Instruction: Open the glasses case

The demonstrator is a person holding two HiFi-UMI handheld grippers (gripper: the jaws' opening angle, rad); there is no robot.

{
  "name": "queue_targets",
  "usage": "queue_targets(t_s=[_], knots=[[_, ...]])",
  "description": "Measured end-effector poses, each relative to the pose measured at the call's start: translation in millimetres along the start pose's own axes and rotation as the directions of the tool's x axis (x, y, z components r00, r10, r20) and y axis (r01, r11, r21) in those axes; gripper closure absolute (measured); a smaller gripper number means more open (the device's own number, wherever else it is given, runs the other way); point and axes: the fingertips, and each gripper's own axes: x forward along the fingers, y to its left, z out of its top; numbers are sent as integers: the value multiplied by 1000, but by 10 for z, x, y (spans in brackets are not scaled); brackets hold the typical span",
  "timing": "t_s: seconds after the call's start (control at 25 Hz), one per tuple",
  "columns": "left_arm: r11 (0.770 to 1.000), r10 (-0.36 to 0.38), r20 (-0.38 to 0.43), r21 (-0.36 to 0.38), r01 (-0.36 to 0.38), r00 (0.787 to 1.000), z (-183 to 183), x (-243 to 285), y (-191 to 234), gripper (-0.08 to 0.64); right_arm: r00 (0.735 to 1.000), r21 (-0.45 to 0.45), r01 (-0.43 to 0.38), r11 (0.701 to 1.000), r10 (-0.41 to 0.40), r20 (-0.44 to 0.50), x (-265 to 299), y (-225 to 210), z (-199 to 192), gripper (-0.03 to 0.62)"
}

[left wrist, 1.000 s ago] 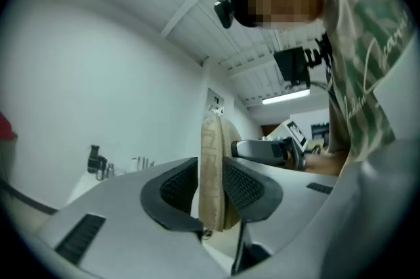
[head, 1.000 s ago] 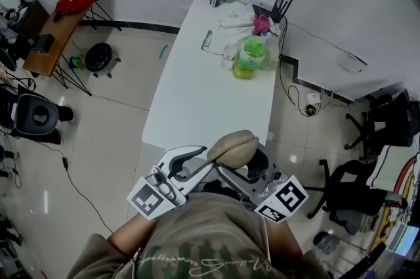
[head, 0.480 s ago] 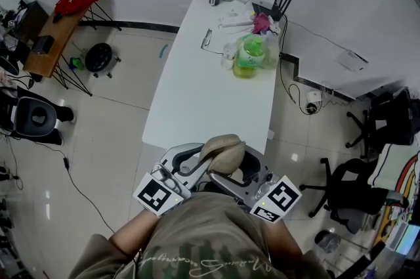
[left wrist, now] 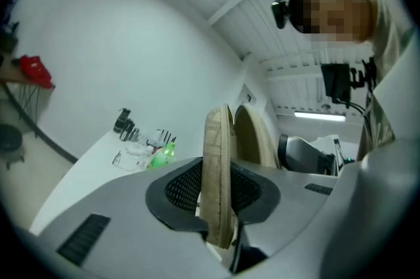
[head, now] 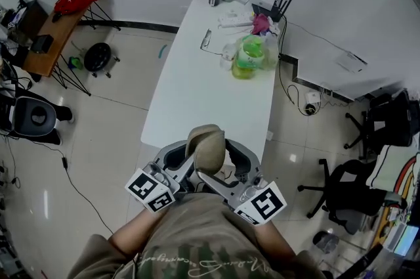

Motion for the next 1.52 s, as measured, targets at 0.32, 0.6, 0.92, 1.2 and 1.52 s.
queue_targets(t_s=[0.32, 0.6, 0.92, 1.2, 1.52], knots=[[990, 138, -15, 40, -137, 990, -108, 31, 118, 476, 969, -245, 225, 943, -244, -48, 177, -63, -64, 245], [989, 148, -27, -16, -149, 989, -240, -59, 158, 474, 942, -266, 221, 938, -276, -189, 156, -70, -268, 245], [978, 200, 39, -61, -198, 979, -144, -209, 265, 474, 937, -341, 260, 903, -321, -135, 80, 14, -161, 337], [959, 279, 53, -72, -275, 959, -187, -440, 445, 469, 921, -306, 262, 915, -332, -204, 67, -107, -337, 337], [970, 219, 35, -112, -214, 975, -287, -410, 352, 451, 822, -628, 217, 748, -487, -295, 71, -317, -694, 337]])
